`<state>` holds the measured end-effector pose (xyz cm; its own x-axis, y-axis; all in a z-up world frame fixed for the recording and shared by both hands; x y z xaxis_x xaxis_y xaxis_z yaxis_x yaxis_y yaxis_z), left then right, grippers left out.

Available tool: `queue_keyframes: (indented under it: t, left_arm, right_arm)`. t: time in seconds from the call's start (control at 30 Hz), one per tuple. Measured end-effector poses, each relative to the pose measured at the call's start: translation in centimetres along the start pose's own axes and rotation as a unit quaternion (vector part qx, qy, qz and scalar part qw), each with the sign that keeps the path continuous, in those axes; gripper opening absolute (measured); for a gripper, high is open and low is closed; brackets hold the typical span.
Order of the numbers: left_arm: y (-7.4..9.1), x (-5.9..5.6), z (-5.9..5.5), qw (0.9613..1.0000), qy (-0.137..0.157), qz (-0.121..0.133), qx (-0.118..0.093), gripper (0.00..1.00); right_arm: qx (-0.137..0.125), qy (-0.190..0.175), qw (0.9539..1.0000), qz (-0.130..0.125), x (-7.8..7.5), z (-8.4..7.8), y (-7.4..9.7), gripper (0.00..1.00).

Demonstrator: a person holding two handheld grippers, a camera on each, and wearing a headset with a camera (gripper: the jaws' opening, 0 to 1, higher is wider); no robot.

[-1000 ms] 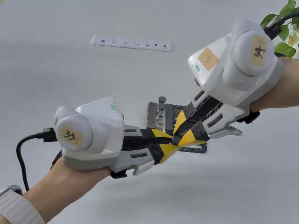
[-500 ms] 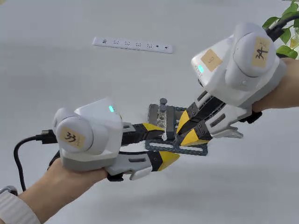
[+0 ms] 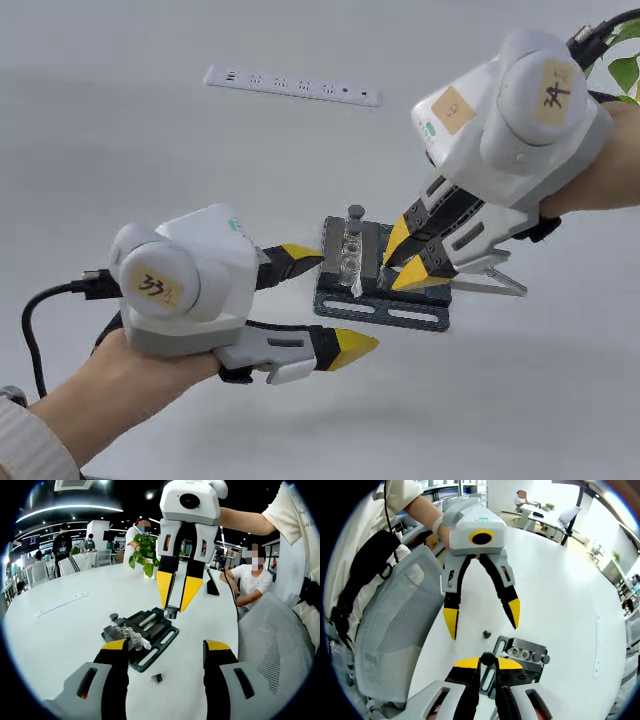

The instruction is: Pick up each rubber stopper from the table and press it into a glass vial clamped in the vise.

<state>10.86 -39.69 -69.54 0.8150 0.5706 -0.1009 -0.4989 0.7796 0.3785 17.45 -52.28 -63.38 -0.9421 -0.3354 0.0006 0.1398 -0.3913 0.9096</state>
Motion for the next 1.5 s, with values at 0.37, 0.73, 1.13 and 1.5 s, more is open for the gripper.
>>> queue_keyframes:
  t: [0.37,0.73,1.13,1.5]
  left_arm:
    - [0.0,1.1,-1.0,0.9998,0.007,0.018,0.011,0.67]
    - [0.4,2.0,-2.2,0.9991,0.016,0.030,0.025,0.78]
    - [0.8,2.5,-3.3,0.9984,0.024,0.041,0.029,0.83]
    - [0.9,2.5,-3.6,0.9980,0.030,0.046,0.030,0.84]
  right_arm:
    - [0.031,0.008,0.9994,-0.011,-2.8,-0.6,-0.9,0.05]
    - [0.058,0.028,0.9976,-0.025,-4.5,-0.6,-2.4,0.05]
    - [0.075,0.051,0.9954,-0.031,-5.9,-0.5,-3.6,0.05]
    - [0.083,0.066,0.9938,-0.034,-6.2,-0.3,-4.3,0.05]
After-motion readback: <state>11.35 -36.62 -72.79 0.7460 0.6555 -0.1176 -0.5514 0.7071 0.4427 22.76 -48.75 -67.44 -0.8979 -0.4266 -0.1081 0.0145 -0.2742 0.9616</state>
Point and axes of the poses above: the centre of the closed fingertips' face, and the gripper's own axes: y roughly backward along the fingers, x roughly to its left, z roughly out of its top, the point moved 9 cm from there along y, roughly backward along the fingers, and after that the axes turned 1 degree about -y, right-handed, at the moved point
